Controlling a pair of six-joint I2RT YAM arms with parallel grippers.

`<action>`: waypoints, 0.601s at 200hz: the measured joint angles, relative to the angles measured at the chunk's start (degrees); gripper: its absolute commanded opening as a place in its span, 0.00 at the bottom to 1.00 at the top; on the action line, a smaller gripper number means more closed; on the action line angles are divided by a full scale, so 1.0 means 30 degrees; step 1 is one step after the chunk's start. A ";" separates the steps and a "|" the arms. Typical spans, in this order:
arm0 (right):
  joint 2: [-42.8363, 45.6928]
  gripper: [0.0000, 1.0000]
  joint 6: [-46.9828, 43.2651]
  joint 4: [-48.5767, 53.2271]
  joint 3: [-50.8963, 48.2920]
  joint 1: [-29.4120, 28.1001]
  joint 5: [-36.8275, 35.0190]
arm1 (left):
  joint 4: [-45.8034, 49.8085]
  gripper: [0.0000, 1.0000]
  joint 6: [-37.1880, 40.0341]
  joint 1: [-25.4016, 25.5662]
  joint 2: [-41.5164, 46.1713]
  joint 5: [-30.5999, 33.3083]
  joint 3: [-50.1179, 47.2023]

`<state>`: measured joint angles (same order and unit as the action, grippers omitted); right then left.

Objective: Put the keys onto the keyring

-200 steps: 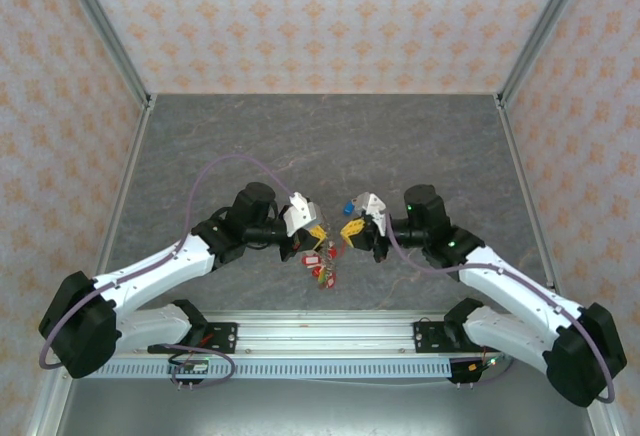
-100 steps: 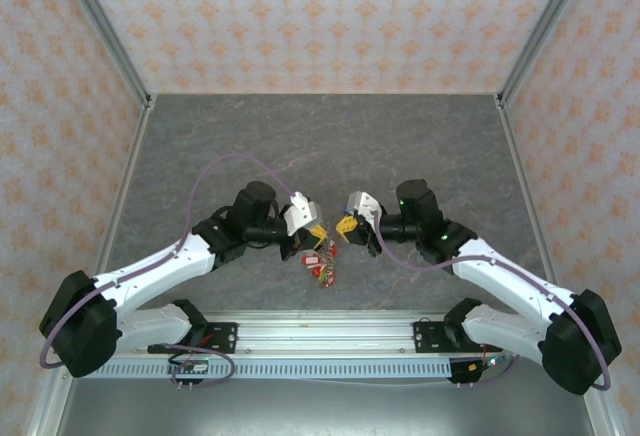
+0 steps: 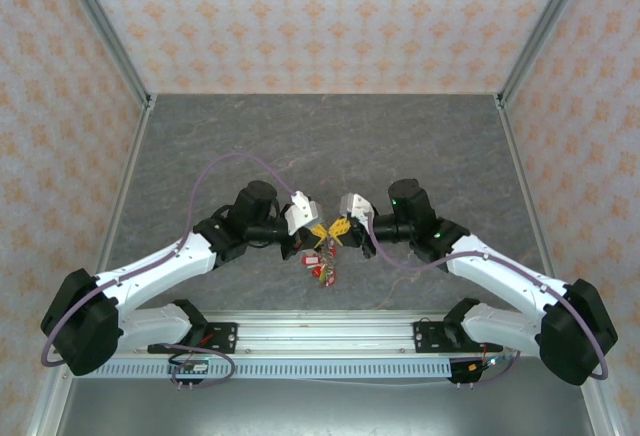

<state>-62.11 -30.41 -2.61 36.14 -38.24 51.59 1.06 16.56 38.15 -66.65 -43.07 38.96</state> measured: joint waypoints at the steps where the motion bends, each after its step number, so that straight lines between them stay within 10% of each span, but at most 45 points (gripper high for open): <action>1: 0.0000 0.00 0.0029 -0.0022 0.0000 0.0000 0.0000 | 0.0000 0.00 0.0000 0.0000 0.0000 0.0000 0.0007; 120: -0.0357 0.00 0.0852 -0.1297 -0.0007 -0.0342 -0.1253 | 0.0000 0.00 -0.0051 0.0000 0.0000 0.0182 0.0124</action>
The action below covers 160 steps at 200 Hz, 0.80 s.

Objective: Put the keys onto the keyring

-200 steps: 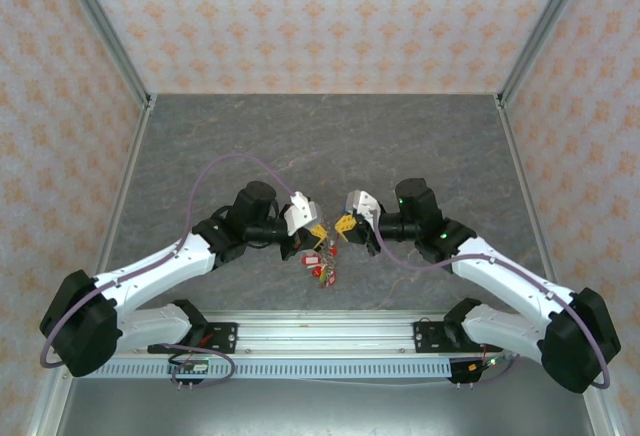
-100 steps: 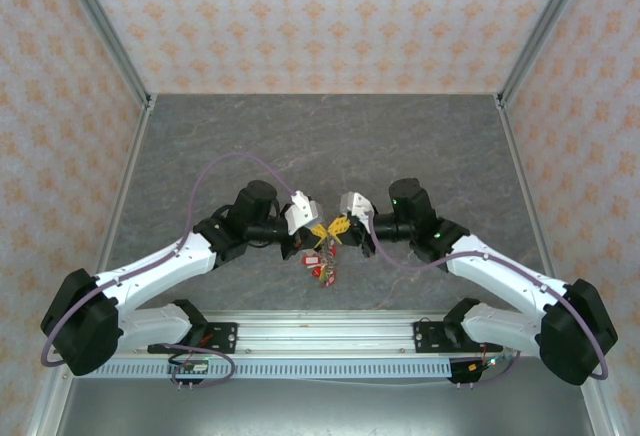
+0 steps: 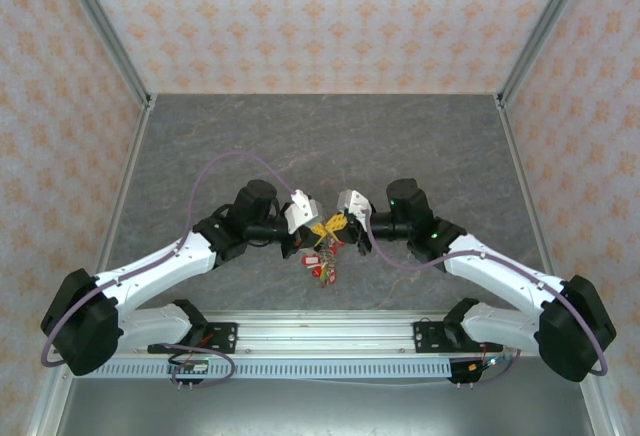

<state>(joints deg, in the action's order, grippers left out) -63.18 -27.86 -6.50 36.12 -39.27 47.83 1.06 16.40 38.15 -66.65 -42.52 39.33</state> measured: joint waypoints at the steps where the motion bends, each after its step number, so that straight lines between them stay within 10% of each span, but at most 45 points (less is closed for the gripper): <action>1: 0.0000 0.00 0.0007 0.0007 0.0000 0.0000 -0.0058 | 0.0000 0.00 0.0000 0.0000 0.0000 0.0007 0.0000; 160: 0.0007 0.08 0.0291 0.1013 0.0000 -0.0175 -0.3024 | -0.0022 0.00 0.0000 -0.0124 0.0000 0.0561 0.0000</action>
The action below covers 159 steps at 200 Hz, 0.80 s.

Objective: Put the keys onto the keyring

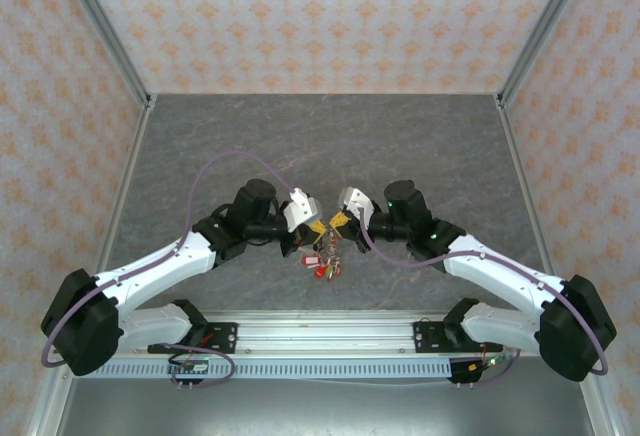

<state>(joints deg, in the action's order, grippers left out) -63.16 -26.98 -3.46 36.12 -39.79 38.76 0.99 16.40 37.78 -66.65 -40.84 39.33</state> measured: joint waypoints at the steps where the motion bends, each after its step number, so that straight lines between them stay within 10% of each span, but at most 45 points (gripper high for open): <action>1: 0.0000 0.08 -0.0007 0.0000 0.0000 0.0000 0.0000 | 0.0000 0.00 0.0000 0.0000 0.0000 0.0000 0.0000; 159: 0.1275 0.14 -0.2630 0.3322 0.0211 0.0153 0.1916 | 0.1668 0.00 0.1494 0.0160 -0.0015 -0.1705 0.0699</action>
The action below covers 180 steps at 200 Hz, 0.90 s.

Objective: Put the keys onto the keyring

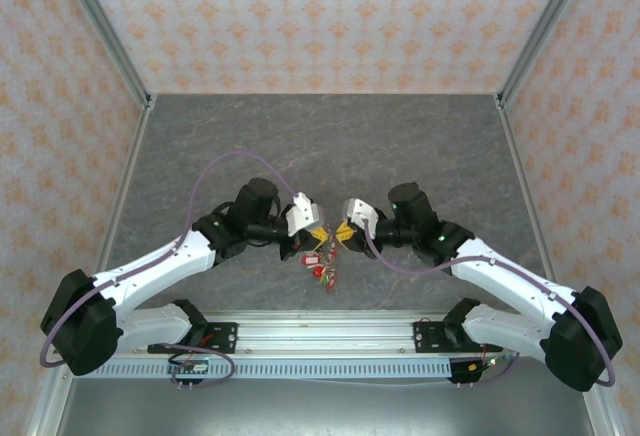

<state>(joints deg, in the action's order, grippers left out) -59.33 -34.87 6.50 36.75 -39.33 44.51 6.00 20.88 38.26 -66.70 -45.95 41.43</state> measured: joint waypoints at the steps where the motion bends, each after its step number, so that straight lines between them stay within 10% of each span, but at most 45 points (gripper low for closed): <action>1: 0.0000 0.14 -0.0007 0.0000 0.0007 0.0000 0.0029 | 0.0000 0.00 0.0015 0.0000 0.0000 -0.0022 0.0000; 180: -0.0903 0.00 -0.0313 -0.0095 0.0248 0.0036 0.1829 | 0.0277 0.00 0.0073 0.0087 -0.0073 -0.0532 0.0000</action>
<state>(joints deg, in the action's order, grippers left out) -62.04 -35.81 6.22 37.50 -39.22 50.00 6.83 21.10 38.52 -66.92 -47.55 41.43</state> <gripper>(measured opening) 0.035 0.043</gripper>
